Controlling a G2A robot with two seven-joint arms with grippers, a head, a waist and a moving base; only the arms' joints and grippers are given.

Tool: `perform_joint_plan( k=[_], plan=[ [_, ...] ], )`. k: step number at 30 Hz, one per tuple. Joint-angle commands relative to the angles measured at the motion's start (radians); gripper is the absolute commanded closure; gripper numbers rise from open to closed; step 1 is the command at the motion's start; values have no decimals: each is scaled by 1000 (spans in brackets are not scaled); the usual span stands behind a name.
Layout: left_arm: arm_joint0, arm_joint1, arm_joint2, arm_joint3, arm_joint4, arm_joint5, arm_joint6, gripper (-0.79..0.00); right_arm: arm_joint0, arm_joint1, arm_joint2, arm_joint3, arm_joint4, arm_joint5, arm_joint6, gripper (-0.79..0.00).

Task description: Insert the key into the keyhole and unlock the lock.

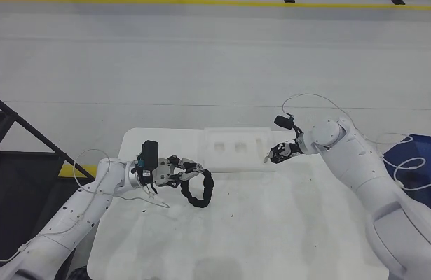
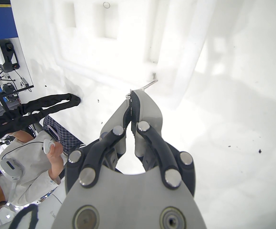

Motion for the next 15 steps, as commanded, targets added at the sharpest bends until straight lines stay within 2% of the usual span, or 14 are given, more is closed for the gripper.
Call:
perform_joint_plan(
  k=[1,15],
  plan=[
    [0,0,0,0,0,0,0,0,5,-8,-1,17,2,-9,-2,0],
    [0,0,0,0,0,0,0,0,34,-45,-1,94,-9,-33,-1,0]
  ],
)
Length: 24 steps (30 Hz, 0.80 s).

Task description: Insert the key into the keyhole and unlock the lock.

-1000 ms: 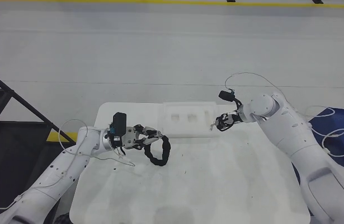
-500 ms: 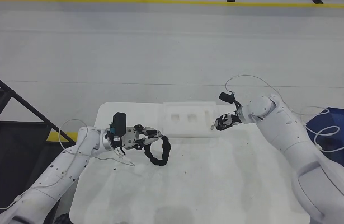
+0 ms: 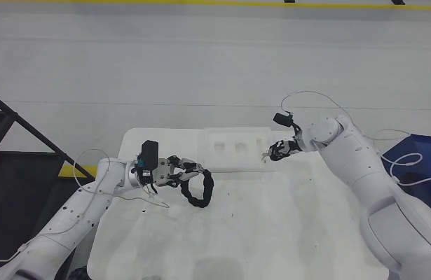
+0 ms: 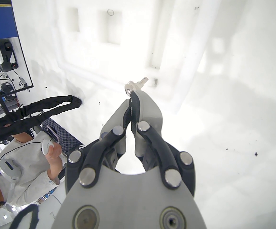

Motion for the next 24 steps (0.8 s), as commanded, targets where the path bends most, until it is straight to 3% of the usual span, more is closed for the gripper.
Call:
perform_joint_plan(
  k=[1,24],
  plan=[
    [0,0,0,0,0,0,0,0,2,-4,2,14,1,-6,-2,0],
    [0,0,0,0,0,0,0,0,13,-20,34,54,-9,-52,-3,0]
  ],
)
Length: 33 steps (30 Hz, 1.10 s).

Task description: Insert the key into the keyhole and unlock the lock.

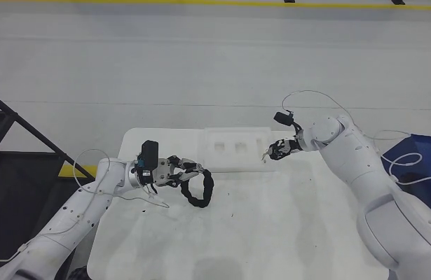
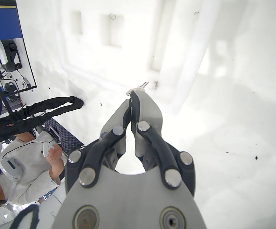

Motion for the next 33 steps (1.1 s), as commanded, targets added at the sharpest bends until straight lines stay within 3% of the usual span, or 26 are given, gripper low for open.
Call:
perform_joint_plan(
  k=[1,33],
  plan=[
    [0,0,0,0,0,0,0,0,0,1,6,1,3,-5,-3,0],
    [0,0,0,0,0,0,0,0,-14,11,56,11,-23,-8,-4,0]
  ],
)
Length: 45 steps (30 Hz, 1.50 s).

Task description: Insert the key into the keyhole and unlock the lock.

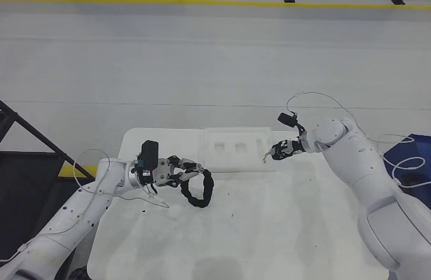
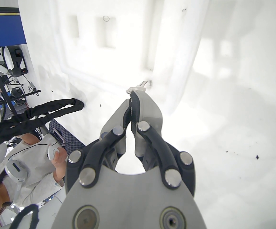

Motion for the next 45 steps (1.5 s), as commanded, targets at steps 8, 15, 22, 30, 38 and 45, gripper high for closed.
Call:
perform_joint_plan(
  k=[8,15,22,30,38,45],
  plan=[
    [0,0,0,0,0,0,0,0,0,5,10,-12,-20,2,5,0],
    [0,0,0,0,0,0,0,0,-10,6,18,-16,-20,11,12,0],
    [0,0,0,0,0,0,0,0,-14,6,24,-46,-30,6,14,0],
    [0,0,0,0,0,0,0,0,-24,12,33,-65,-44,15,11,0],
    [0,0,0,0,0,0,0,0,-33,19,45,-79,-54,22,16,0],
    [0,0,0,0,0,0,0,0,-44,16,49,-68,-56,41,12,0]
  ],
)
